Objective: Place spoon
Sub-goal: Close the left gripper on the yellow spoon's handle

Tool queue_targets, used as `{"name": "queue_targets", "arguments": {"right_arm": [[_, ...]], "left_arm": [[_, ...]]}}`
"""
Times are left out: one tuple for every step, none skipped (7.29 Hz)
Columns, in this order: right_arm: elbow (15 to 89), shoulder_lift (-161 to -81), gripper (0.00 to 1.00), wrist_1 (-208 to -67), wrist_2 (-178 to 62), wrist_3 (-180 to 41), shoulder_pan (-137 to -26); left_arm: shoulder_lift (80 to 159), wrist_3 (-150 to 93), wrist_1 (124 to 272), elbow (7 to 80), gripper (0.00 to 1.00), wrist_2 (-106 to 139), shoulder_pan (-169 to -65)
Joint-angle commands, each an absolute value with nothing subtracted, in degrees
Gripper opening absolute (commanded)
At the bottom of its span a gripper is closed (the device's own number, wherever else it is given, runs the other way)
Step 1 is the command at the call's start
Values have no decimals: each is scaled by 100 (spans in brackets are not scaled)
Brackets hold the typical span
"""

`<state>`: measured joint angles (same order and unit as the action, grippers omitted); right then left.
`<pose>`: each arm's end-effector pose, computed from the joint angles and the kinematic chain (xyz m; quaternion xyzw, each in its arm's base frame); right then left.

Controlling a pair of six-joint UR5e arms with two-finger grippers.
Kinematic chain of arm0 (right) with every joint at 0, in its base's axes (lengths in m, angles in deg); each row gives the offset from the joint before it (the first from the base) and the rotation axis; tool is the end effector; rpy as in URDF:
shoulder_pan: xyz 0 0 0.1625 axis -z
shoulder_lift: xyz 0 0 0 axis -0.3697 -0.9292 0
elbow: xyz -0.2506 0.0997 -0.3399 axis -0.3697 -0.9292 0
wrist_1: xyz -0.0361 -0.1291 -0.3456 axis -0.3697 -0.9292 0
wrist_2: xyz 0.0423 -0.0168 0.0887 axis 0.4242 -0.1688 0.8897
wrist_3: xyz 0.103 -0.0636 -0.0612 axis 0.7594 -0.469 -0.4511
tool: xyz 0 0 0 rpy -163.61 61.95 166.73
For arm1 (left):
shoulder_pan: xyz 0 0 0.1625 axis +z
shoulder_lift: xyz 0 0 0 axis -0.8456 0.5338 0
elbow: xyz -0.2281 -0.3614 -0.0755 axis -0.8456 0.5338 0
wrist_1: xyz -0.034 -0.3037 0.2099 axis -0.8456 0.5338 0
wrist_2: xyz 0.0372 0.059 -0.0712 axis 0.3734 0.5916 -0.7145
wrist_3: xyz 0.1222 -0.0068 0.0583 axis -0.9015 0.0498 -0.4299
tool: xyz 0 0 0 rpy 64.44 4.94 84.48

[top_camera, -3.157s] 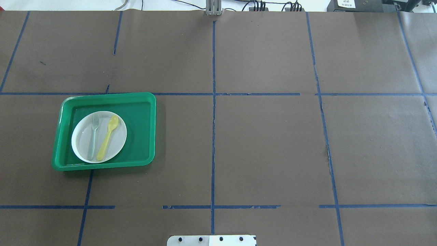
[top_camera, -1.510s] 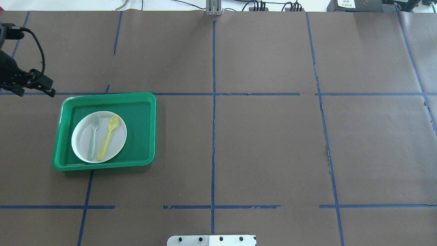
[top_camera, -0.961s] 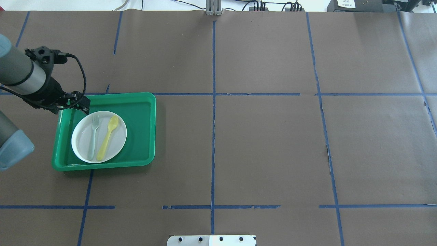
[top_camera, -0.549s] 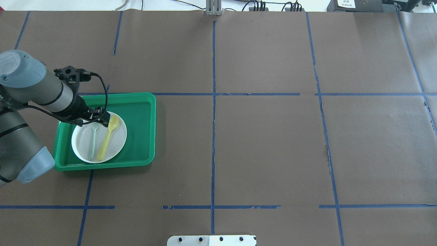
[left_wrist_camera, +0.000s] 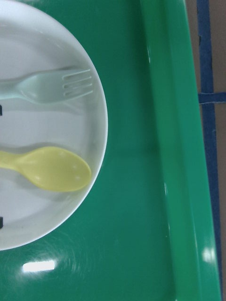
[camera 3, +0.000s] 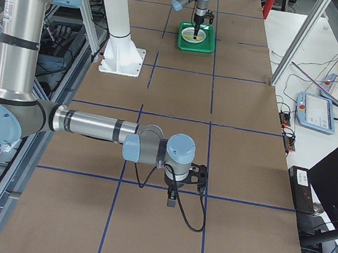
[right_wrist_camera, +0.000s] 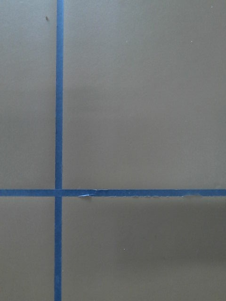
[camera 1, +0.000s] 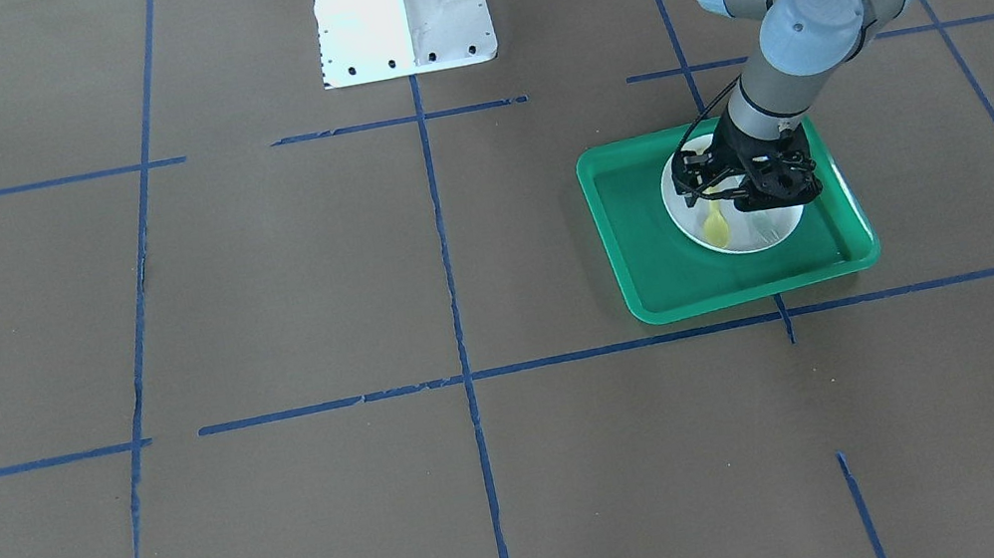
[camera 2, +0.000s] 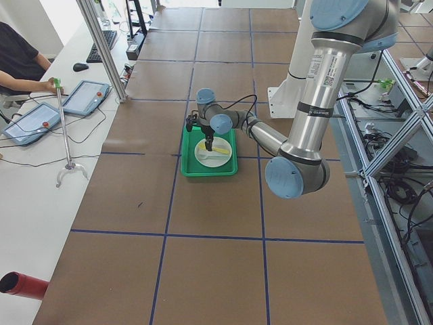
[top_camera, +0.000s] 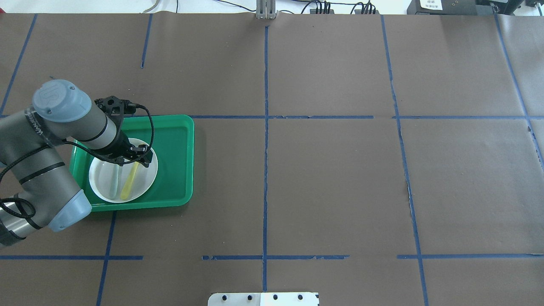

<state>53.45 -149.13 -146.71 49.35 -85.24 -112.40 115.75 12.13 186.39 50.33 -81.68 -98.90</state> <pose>0.0501 -0.3881 0.7152 0.0035 -0.3455 0.0106 0.9383 0.3976 -0.4358 0.4740 0.0035 0.3972 0.0318 0.9172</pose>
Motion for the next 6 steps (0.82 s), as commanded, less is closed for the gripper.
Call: {"name": "queue_targets", "arguments": {"right_arm": [[5345,-14913,100,-14671,4935,-8530,-11240],[5345,-14913,100,-14671,4935,-8521,-11240],[5345,-14913,100,-14671,4935,-8521,-11240],[5345,-14913,100,-14671,4935,-8521,-11240],[5345,-14913,100,-14671,4935,-8521,-11240],[5345,-14913,100,-14671,4935,-8521,-11240]], "left_arm": [[11575,1213,18749,4974,72,-8162,-9879],[11549,1178,18749,4966,72,-8162,-9879],[11531,1169,18749,4966,71,-8162,-9879],[11513,1160,18758,4966,71,-8170,-9870],[11513,1151,18758,4957,71,-8170,-9870],[11513,1160,18758,4957,71,-8170,-9870]]}}
